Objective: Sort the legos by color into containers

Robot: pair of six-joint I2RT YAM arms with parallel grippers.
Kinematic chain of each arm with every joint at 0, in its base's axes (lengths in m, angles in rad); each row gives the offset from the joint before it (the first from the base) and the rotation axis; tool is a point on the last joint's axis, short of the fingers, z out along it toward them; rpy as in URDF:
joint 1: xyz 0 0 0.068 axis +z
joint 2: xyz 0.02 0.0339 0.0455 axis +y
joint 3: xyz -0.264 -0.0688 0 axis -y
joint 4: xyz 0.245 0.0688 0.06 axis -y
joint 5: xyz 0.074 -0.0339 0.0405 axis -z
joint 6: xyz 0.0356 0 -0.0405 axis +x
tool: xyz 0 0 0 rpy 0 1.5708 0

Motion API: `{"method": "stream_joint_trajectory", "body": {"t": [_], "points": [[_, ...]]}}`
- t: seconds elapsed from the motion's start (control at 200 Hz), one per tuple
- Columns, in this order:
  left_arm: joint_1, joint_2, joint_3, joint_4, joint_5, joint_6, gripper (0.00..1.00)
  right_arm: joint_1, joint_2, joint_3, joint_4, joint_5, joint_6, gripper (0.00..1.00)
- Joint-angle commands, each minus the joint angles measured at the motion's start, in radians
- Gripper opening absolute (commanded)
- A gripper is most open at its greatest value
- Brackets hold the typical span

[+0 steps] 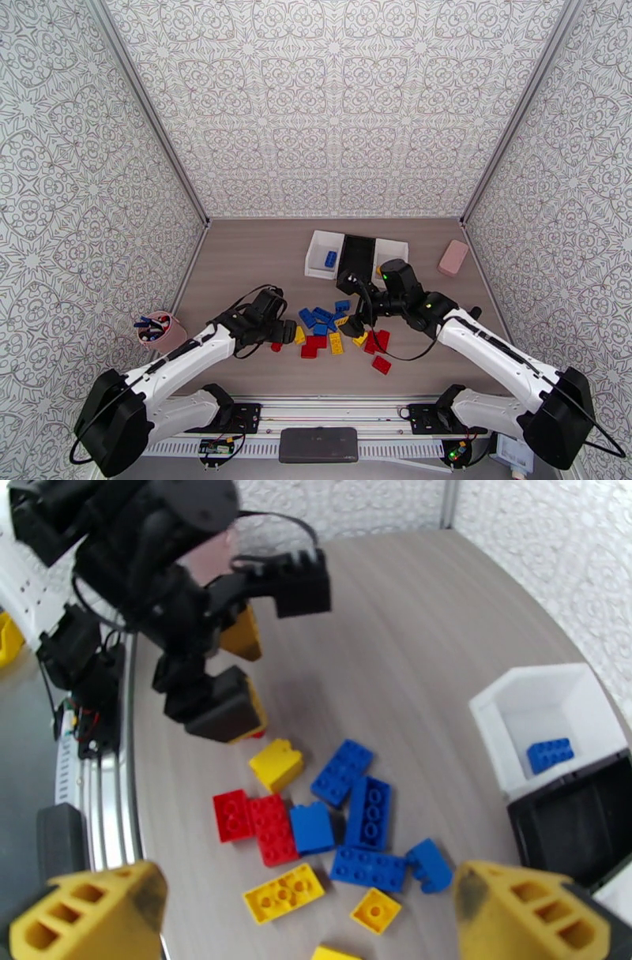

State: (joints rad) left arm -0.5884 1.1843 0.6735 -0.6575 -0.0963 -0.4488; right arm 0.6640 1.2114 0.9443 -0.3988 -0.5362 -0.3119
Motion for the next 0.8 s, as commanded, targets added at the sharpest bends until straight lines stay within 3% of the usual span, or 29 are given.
{"method": "stream_joint_trajectory", "body": {"t": [0.0, 0.32, 0.73, 0.795], "points": [[0.016, 0.042, 0.025, -0.040, 0.055, -0.021, 0.81, 0.009, 0.021, 0.035, -0.026, -0.007, -0.028, 1.00], [0.025, 0.149, 0.015, 0.005, 0.095, -0.024, 0.62, 0.022, 0.034, 0.045, -0.044, -0.023, -0.041, 1.00], [0.025, 0.158, 0.025, 0.004, 0.086, -0.033, 0.23, 0.034, 0.040, 0.055, -0.052, -0.041, -0.046, 0.99], [0.023, 0.137, 0.030, 0.004, 0.077, -0.035, 0.21, 0.034, 0.040, 0.055, -0.051, -0.040, -0.044, 1.00]]}}
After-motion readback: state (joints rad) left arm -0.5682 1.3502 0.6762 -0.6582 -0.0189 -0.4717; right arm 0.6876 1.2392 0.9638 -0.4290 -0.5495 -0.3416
